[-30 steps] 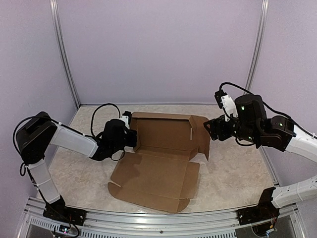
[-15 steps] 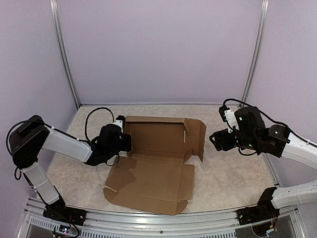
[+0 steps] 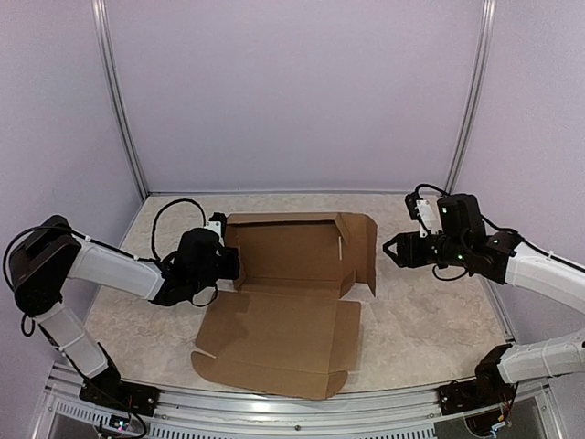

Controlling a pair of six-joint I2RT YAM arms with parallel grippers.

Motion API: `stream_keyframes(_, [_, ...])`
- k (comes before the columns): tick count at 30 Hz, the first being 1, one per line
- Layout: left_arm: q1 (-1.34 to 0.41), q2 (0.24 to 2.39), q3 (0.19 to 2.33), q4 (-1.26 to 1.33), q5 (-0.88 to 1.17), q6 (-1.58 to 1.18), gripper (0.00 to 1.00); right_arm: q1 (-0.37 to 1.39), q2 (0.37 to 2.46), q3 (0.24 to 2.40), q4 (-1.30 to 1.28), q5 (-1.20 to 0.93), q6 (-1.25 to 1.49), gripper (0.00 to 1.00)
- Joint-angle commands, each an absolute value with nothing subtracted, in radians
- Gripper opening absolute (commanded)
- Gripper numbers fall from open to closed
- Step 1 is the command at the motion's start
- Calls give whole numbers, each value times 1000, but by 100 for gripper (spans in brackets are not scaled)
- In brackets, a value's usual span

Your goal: Fold the paper box

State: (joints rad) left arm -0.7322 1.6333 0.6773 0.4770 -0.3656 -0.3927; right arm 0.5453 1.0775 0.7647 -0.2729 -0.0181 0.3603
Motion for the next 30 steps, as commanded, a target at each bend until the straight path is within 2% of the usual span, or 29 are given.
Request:
stream_keyframes(1, [-733, 1608, 674, 465, -341, -431, 0, 515, 1137, 759, -160, -159, 365, 59])
stream_keyframes(8, [-733, 1596, 682, 439, -351, -437, 0, 514, 1211, 760, -100, -250, 377, 46])
stream_keyframes(15, [-733, 1597, 694, 428, -362, -430, 0, 517, 1246, 741, -58, -331, 408, 41])
stream_keyframes(30, [-736, 1602, 711, 421, -372, -430, 0, 594, 1292, 745, -14, -333, 431, 35])
